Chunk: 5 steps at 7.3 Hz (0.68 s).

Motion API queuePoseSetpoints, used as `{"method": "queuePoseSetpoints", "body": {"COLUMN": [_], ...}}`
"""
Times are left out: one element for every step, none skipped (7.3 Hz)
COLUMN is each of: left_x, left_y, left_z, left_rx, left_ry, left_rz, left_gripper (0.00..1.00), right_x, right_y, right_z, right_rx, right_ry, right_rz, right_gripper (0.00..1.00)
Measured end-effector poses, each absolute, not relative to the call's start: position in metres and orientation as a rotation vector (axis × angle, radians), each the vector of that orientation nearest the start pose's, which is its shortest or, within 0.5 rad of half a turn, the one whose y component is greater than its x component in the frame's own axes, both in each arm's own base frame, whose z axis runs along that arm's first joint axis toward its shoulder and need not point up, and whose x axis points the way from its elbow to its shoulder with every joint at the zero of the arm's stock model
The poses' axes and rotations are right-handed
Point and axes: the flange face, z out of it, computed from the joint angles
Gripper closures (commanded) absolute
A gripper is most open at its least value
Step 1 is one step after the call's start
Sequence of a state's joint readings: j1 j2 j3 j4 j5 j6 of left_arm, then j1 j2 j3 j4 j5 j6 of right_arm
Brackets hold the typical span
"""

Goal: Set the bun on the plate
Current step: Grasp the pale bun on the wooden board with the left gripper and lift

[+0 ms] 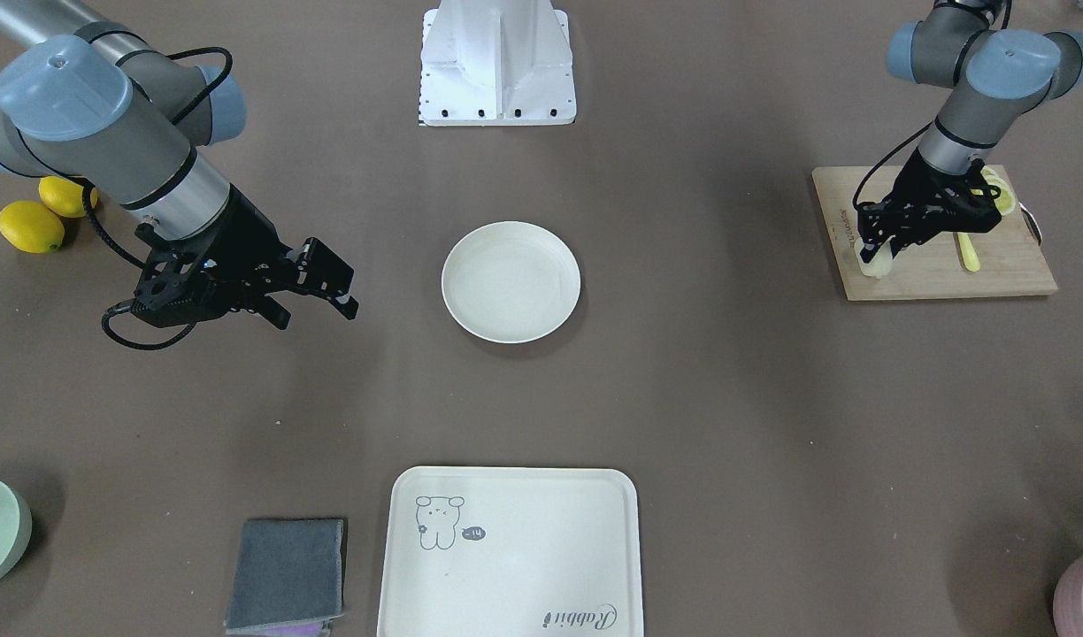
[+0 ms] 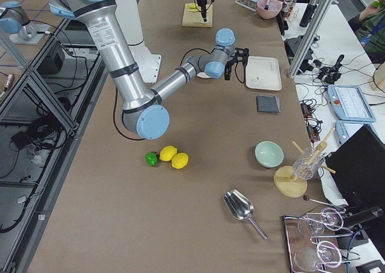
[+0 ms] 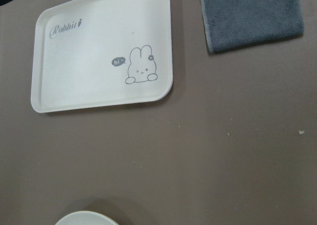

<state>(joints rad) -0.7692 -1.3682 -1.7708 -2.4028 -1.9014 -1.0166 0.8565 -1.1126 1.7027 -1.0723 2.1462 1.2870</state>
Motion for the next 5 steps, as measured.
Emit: {"method": "queuePoseSetpoints", "body": {"left_x": [0.246,0.244,0.243,0.245,0.255], "left_y": [-0.381,-0.382,-0.386,-0.401,-0.424], "left_z": [0.565,0.553,0.538,0.514,0.475], "left_rx": [0.265,0.271,0.272,0.269,0.265], "left_ry": [0.848,0.867,0.891,0.907,0.909], "left_rz": [-0.065,-0.061,-0.06,-0.071,-0.09], "left_gripper": [0.78,0.78,0.78,0.76,0.76], "right_x": [-0.355,-0.353,-0.351,-0.349,-0.348], "right_y": [-0.531,-0.531,-0.531,-0.53,-0.529], "right_z": [0.276,0.276,0.276,0.278,0.279], "right_rx": [0.136,0.138,0.139,0.138,0.138], "right_ry": [-1.165,-1.166,-1.167,-1.167,-1.165], "right_rz": [0.194,0.195,0.196,0.197,0.198], "right_gripper": [0.0,0.0,0.0,0.0,0.0]}}
